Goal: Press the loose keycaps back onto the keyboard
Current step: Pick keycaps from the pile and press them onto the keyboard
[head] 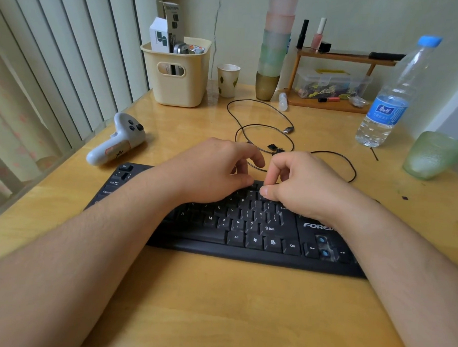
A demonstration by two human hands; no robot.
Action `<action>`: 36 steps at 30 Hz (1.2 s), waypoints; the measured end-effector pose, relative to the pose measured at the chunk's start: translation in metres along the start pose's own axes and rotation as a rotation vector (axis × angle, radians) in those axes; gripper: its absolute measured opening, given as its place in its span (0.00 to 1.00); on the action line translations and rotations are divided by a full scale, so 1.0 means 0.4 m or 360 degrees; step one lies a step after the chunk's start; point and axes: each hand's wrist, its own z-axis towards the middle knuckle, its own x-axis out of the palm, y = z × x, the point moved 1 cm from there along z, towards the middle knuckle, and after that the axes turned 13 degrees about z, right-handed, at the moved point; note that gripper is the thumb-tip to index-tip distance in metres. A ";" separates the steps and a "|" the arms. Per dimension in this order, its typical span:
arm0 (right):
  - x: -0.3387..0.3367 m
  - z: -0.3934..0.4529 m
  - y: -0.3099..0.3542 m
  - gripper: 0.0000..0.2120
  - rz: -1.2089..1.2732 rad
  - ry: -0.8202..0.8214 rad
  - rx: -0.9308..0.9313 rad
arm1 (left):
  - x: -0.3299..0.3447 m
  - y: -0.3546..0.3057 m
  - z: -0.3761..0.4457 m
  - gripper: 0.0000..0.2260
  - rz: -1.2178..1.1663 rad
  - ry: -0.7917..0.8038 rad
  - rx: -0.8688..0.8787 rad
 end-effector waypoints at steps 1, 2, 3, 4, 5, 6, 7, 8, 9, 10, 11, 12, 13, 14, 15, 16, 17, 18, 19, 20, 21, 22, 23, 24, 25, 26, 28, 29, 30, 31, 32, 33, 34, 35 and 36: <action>-0.001 -0.002 0.003 0.06 -0.0053 0.0005 -0.0012 | 0.000 0.000 0.000 0.15 -0.0001 -0.0003 0.0005; -0.002 -0.005 0.007 0.05 -0.0123 0.0015 -0.0029 | -0.001 0.000 -0.001 0.14 -0.0003 -0.0002 0.0008; -0.003 -0.008 0.010 0.05 -0.0194 0.0026 -0.0047 | -0.001 0.001 -0.001 0.14 -0.0005 -0.0001 0.0012; -0.004 -0.013 0.014 0.06 -0.0259 0.0031 -0.0061 | -0.001 0.001 -0.002 0.14 -0.0005 -0.0003 0.0015; -0.004 -0.016 0.018 0.06 -0.0310 0.0035 -0.0069 | -0.001 0.001 -0.002 0.15 -0.0005 -0.0008 0.0016; -0.003 -0.019 0.022 0.07 -0.0343 0.0036 -0.0071 | -0.001 0.001 -0.003 0.15 -0.0004 -0.0012 0.0017; -0.002 -0.020 0.025 0.07 -0.0368 0.0035 -0.0072 | -0.001 0.000 -0.003 0.15 -0.0004 -0.0015 0.0018; -0.001 -0.022 0.029 0.07 -0.0389 0.0032 -0.0075 | -0.001 0.000 -0.003 0.15 -0.0005 -0.0018 0.0020; -0.002 -0.022 0.031 0.07 -0.0400 0.0029 -0.0077 | -0.001 -0.001 -0.003 0.15 -0.0005 -0.0020 0.0022; -0.002 -0.022 0.033 0.08 -0.0396 0.0032 -0.0071 | -0.001 -0.002 -0.003 0.15 -0.0004 -0.0017 0.0023; -0.002 -0.020 0.034 0.08 -0.0375 0.0038 -0.0057 | 0.000 -0.002 -0.002 0.15 -0.0001 -0.0013 0.0024; -0.003 -0.018 0.035 0.08 -0.0343 0.0044 -0.0040 | 0.001 -0.003 -0.001 0.15 0.0002 -0.0009 0.0027; -0.002 -0.015 0.035 0.09 -0.0310 0.0049 -0.0023 | 0.002 -0.004 0.000 0.14 0.0002 -0.0007 0.0030; -0.001 -0.012 0.034 0.09 -0.0281 0.0051 -0.0009 | 0.003 -0.005 0.001 0.14 0.0000 -0.0007 0.0033; 0.001 -0.008 0.033 0.09 -0.0252 0.0051 0.0003 | 0.004 -0.006 0.002 0.14 -0.0003 -0.0004 0.0036; 0.001 -0.004 0.032 0.10 -0.0224 0.0051 0.0017 | 0.006 -0.008 0.002 0.14 -0.0003 -0.0002 0.0039; 0.001 0.000 0.030 0.10 -0.0199 0.0052 0.0028 | 0.007 -0.009 0.004 0.14 0.0001 -0.0002 0.0044; 0.001 0.002 0.029 0.10 -0.0184 0.0056 0.0035 | 0.009 -0.010 0.005 0.13 0.0009 -0.0005 0.0049; 0.001 0.003 0.027 0.09 -0.0183 0.0063 0.0034 | 0.010 -0.010 0.005 0.13 0.0016 -0.0008 0.0053; 0.000 0.003 0.027 0.09 -0.0189 0.0067 0.0029 | 0.011 -0.011 0.006 0.13 0.0018 -0.0012 0.0056; 0.001 0.005 0.026 0.09 -0.0198 0.0067 0.0023 | 0.012 -0.011 0.006 0.13 0.0017 -0.0013 0.0054; 0.002 0.007 0.025 0.09 -0.0208 0.0060 0.0018 | 0.012 -0.011 0.006 0.13 0.0015 -0.0012 0.0050; 0.004 0.011 0.024 0.09 -0.0222 0.0050 0.0012 | 0.012 -0.010 0.006 0.13 0.0016 -0.0011 0.0047; 0.006 0.014 0.022 0.10 -0.0232 0.0040 0.0007 | 0.012 -0.010 0.006 0.13 0.0019 -0.0010 0.0045; 0.008 0.019 0.019 0.10 -0.0231 0.0037 0.0005 | 0.011 -0.010 0.007 0.13 0.0020 -0.0009 0.0043; 0.010 0.022 0.015 0.10 -0.0214 0.0045 0.0006 | 0.012 -0.010 0.006 0.13 0.0016 -0.0009 0.0039; 0.008 0.024 0.006 0.09 -0.0113 0.0085 0.0006 | 0.011 -0.011 0.006 0.13 0.0004 -0.0007 0.0033; 0.003 0.024 0.002 0.08 -0.0033 0.0101 0.0008 | 0.011 -0.010 0.005 0.13 -0.0003 -0.0003 0.0031; -0.006 0.025 -0.002 0.08 0.0057 0.0083 0.0007 | 0.009 -0.010 0.005 0.13 -0.0007 0.0001 0.0028; -0.018 0.029 -0.008 0.08 0.0146 0.0021 0.0002 | 0.008 -0.009 0.005 0.13 -0.0009 0.0001 0.0023; -0.032 0.034 -0.013 0.08 0.0226 -0.0072 -0.0010 | 0.007 -0.008 0.005 0.13 -0.0009 -0.0004 0.0013; -0.045 0.040 -0.018 0.08 0.0291 -0.0174 -0.0027 | 0.004 -0.008 0.004 0.13 -0.0013 -0.0011 -0.0001; -0.056 0.044 -0.025 0.08 0.0326 -0.0261 -0.0043 | 0.002 -0.009 0.003 0.12 -0.0023 -0.0018 -0.0019; -0.063 0.049 -0.032 0.08 0.0323 -0.0323 -0.0059 | 0.001 -0.010 0.002 0.12 -0.0038 -0.0026 -0.0036; -0.066 0.052 -0.040 0.08 0.0288 -0.0355 -0.0069 | 0.001 -0.013 0.002 0.13 -0.0053 -0.0034 -0.0051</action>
